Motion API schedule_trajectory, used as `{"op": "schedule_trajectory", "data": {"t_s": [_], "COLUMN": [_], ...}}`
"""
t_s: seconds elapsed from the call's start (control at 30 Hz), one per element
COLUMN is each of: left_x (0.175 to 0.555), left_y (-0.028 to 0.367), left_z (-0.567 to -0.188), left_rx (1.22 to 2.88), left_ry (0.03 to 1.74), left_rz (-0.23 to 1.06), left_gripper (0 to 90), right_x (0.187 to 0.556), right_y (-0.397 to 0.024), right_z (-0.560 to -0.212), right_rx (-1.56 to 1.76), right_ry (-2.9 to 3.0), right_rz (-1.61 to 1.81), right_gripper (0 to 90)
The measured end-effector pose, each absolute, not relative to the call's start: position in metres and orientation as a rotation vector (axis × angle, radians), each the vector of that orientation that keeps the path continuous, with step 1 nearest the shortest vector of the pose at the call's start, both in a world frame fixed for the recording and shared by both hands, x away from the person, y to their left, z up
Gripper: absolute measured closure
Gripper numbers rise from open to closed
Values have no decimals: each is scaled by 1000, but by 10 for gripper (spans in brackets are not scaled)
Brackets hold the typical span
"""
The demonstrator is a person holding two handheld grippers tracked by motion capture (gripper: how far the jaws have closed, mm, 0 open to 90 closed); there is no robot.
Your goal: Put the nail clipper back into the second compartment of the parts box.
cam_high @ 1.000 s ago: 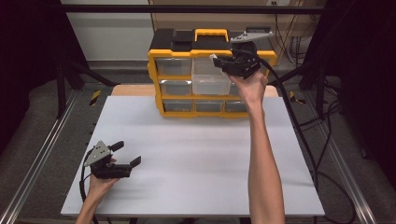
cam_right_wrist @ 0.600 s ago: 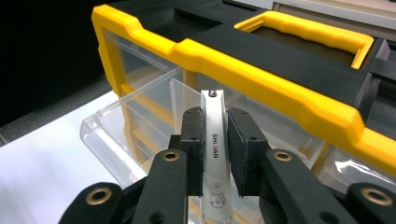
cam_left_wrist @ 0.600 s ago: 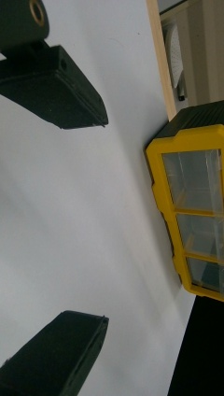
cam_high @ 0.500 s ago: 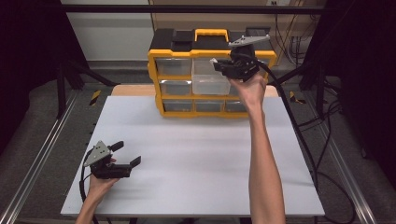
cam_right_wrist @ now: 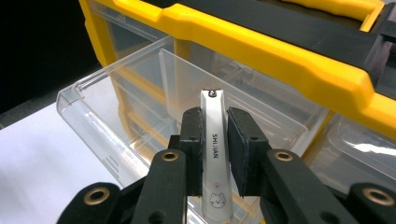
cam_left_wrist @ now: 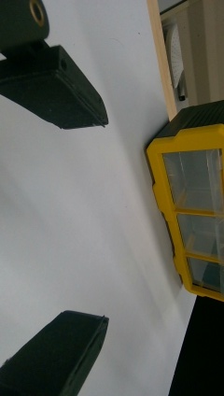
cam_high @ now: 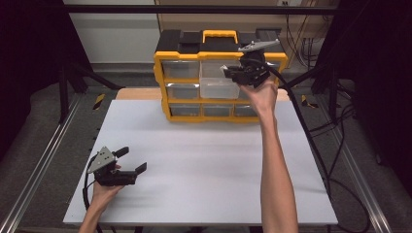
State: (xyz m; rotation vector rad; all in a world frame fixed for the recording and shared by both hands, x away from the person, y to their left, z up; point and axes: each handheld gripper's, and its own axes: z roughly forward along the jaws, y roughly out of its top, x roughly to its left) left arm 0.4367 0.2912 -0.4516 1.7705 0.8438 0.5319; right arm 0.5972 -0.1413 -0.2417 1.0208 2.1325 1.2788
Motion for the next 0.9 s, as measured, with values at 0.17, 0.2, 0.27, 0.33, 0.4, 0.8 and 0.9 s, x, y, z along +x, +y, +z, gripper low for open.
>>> {"op": "schedule_trajectory", "data": {"t_s": [0.17,0.2,0.27,0.33,0.4,0.8,0.9], "left_x": [437,437,436,437,437,436,436], "left_y": [291,291,291,291,291,291,291], "left_z": [-452,-452,-452,-452,-452,-452,-452], "left_rx": [1771,1770,1769,1772,1771,1774,1775], "left_ry": [844,845,844,843,843,842,843], "left_rz": [532,531,532,531,529,531,531], "left_gripper": [42,42,42,42,42,41,41], "right_x": [593,592,588,583,579,550,545], "right_y": [-142,-142,-143,-145,-148,-159,-162], "right_z": [-240,-240,-238,-236,-235,-239,-241], "right_rx": [987,984,970,962,955,922,919], "right_ry": [2103,2093,2067,2042,2022,1908,1885], "right_rz": [1287,1293,1311,1332,1353,1426,1455], "right_gripper": [726,712,690,657,619,237,176]}}
